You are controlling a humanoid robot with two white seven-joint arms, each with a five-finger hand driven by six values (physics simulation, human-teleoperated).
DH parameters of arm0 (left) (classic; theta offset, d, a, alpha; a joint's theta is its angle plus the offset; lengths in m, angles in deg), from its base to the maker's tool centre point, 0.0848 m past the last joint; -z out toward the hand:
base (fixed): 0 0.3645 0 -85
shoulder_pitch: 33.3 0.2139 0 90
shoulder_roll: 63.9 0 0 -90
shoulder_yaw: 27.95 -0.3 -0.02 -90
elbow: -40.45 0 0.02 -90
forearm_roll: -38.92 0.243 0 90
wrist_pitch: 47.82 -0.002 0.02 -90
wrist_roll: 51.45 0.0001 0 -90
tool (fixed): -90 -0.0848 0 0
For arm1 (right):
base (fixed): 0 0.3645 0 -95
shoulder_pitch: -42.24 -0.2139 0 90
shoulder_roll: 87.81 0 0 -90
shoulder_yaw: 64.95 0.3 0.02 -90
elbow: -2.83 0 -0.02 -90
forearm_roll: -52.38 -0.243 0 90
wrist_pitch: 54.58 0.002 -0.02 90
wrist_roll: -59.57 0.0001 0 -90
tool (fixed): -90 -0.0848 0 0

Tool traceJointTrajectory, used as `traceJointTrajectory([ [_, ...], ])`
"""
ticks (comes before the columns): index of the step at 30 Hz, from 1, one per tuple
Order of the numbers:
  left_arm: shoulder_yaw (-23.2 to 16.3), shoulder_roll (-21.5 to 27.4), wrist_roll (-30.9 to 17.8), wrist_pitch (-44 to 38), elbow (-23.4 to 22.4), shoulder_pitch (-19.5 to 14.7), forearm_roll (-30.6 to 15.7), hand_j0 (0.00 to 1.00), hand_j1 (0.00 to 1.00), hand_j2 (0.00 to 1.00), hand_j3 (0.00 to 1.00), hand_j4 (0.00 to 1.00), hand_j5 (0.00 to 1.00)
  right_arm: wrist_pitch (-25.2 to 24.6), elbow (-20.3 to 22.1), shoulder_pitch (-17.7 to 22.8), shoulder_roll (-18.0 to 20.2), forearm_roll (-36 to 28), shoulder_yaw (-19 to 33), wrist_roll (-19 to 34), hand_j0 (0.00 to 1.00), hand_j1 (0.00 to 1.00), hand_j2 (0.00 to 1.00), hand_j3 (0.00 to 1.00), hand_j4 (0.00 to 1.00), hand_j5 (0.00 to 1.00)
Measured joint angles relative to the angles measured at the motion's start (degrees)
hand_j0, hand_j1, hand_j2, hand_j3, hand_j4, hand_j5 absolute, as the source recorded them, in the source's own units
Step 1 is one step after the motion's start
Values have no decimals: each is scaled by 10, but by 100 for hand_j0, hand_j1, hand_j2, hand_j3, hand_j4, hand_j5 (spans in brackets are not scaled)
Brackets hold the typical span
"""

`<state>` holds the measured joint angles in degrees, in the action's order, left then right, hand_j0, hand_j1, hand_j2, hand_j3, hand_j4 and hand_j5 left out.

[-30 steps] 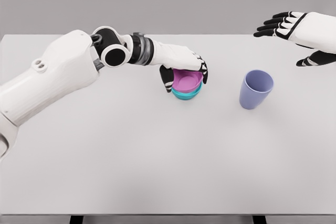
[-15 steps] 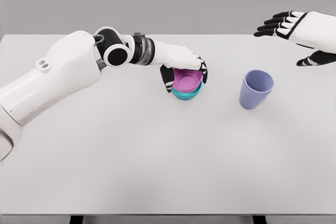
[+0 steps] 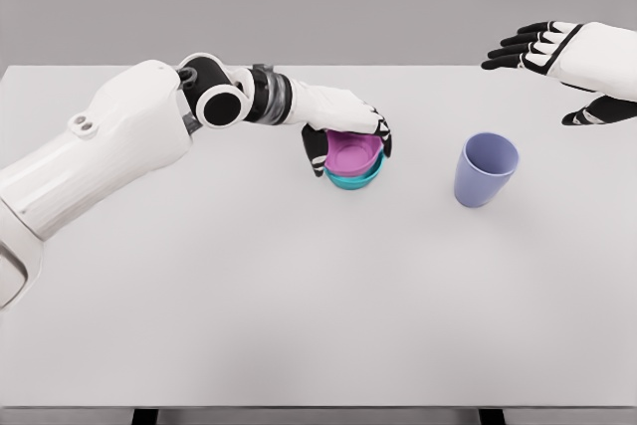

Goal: Stacking bowl and cup with both arms

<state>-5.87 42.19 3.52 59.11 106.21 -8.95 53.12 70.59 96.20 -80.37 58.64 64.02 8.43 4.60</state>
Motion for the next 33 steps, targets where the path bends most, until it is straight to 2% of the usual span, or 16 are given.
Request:
traceJointTrajectory([
  [13, 5, 7, 0, 0, 14, 1, -7, 100, 100, 100, 100, 100, 100, 0, 0, 0, 0, 0, 0, 0, 100, 100, 100, 100, 100, 100],
  [16, 26, 40, 0, 2, 70, 1, -27, 100, 100, 100, 100, 100, 100, 0, 0, 0, 0, 0, 0, 0, 100, 100, 100, 100, 100, 100],
  [19, 60, 118, 0, 3, 158, 7, -110, 100, 100, 100, 100, 100, 100, 0, 0, 0, 0, 0, 0, 0, 100, 100, 100, 100, 100, 100],
  [23, 123, 228, 0, 34, 227, 92, -319, 100, 100, 100, 100, 100, 100, 0, 1, 2, 7, 0, 1, 0, 100, 100, 100, 100, 100, 100],
  [25, 162, 277, 0, 68, 240, 162, -408, 100, 100, 100, 100, 100, 100, 0, 2, 3, 8, -1, 7, 0, 100, 100, 100, 100, 100, 100],
  [26, 182, 296, 0, 86, 244, 184, -445, 100, 100, 100, 100, 100, 100, 0, 2, 6, 9, -3, 11, 0, 100, 100, 100, 100, 100, 100],
  [27, 208, 312, 0, 101, 246, 242, -485, 100, 100, 100, 100, 100, 100, 0, 8, 32, 12, -3, 15, 0, 100, 100, 100, 100, 100, 100],
  [29, 274, 340, 0, 124, 247, 340, -535, 100, 100, 100, 100, 100, 100, 1, 29, 37, 17, -3, 37, 0, 99, 99, 99, 99, 99, 99],
  [30, 312, 350, 0, 130, 248, 378, -554, 100, 100, 100, 100, 100, 100, 0, 36, 37, 15, -9, 48, 0, 100, 100, 100, 100, 100, 100],
  [31, 348, 357, 0, 135, 248, 411, -566, 100, 100, 100, 100, 100, 100, 0, 41, 39, 9, -15, 55, 0, 100, 100, 100, 100, 100, 100],
  [33, 404, 364, 0, 141, 246, 444, -577, 100, 100, 100, 100, 100, 100, 0, 47, 45, 18, -23, 58, 0, 100, 100, 100, 100, 100, 100],
])
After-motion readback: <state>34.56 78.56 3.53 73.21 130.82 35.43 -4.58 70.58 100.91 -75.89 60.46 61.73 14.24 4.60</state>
